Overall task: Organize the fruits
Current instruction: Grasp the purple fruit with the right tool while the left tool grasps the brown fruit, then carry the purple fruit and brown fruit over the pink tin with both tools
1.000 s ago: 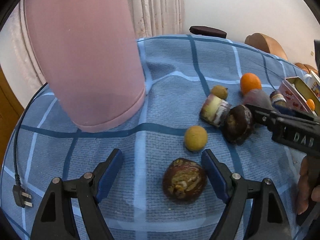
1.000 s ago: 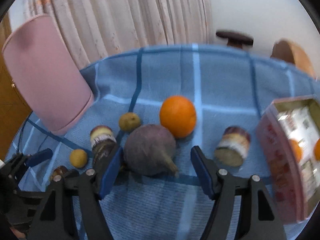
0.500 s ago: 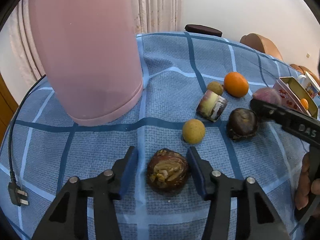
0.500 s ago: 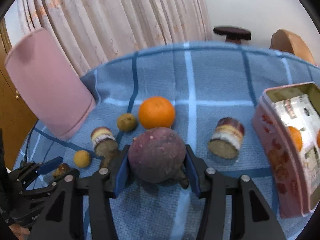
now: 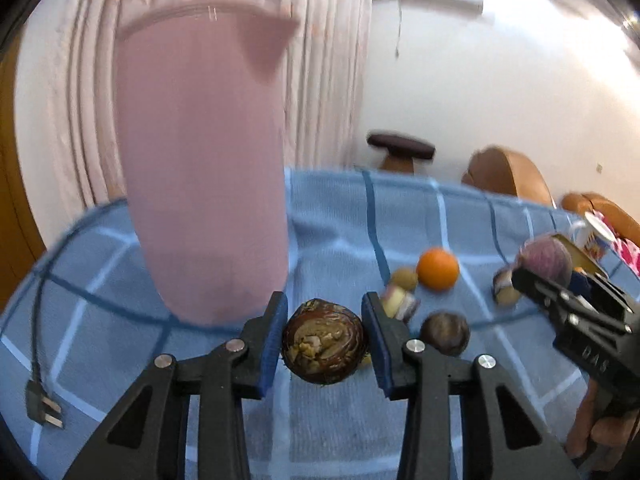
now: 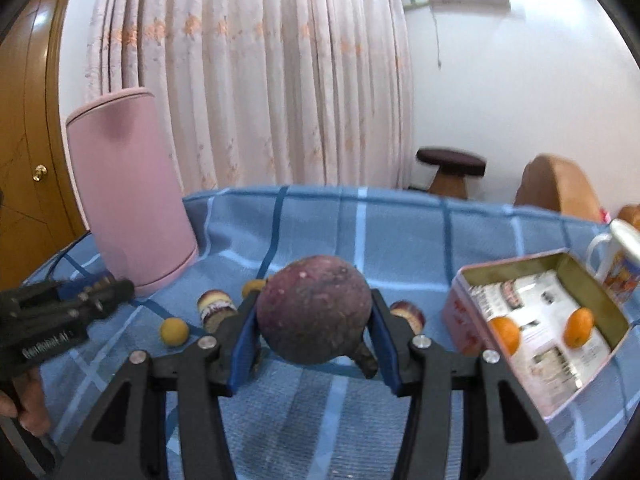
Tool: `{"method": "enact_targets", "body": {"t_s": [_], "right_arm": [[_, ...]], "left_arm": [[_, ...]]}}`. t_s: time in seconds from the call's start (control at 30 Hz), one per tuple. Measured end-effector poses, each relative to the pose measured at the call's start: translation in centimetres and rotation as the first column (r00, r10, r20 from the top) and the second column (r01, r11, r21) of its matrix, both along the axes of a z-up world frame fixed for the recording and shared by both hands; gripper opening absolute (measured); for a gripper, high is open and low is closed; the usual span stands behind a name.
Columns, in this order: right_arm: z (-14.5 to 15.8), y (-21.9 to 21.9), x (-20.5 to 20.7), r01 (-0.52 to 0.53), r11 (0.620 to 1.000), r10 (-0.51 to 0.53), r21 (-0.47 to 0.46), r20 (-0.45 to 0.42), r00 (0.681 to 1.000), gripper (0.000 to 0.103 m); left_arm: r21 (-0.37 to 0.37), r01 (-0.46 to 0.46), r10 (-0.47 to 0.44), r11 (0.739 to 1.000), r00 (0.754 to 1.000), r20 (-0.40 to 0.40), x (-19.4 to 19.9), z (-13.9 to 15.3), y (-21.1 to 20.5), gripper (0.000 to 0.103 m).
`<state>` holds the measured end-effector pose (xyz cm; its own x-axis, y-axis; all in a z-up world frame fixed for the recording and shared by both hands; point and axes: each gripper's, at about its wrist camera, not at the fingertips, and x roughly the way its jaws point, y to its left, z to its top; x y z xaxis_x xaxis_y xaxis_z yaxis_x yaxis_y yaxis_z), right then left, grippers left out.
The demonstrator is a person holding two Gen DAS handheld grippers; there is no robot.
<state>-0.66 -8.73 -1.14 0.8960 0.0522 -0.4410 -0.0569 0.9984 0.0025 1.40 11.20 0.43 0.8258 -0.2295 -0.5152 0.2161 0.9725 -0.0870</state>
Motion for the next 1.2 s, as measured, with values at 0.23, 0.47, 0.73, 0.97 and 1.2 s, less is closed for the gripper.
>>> {"method": "enact_targets", "body": {"t_s": [0.23,0.47,0.73,0.97,1.2], "right_arm": [[0.4,0.7,-0.5,0.027,0.997,-0.024,-0.065,0.049,0.999,0.054],[0.3,0.4,-0.9,0.037,0.998,-0.034,-0.056,0.054,0.998,0.054],[0.4,0.0,-2.3,0.039,0.995,-0.033,-0.093,0.072,0.997,0.054],[0.4,-1.1,-3.4,0.040,0.995,-0.033,-0.094,0.070,0.997,0.054],[0.3,-2.1,-4.1,0.041,0.994,-0.034,-0.097,0.070,0.997,0.054]], "left_arm": [[0.080,-0.108,0.101,0.991,0.990,0.096,-0.5,0.2,-1.0,0.041],[0.111,-0.147,0.133,0.983,0.984,0.121,-0.2,0.0,-1.2,0.041],[0.097,-0.157,0.144,0.983,0.982,0.126,-0.9,0.0,-1.6,0.041],[0.078,-0.189,0.179,0.979,0.977,0.118,-1.6,0.1,-2.3,0.041],[0.061,-0.201,0.195,0.978,0.976,0.097,-2.3,0.0,-4.0,0.041]]}}
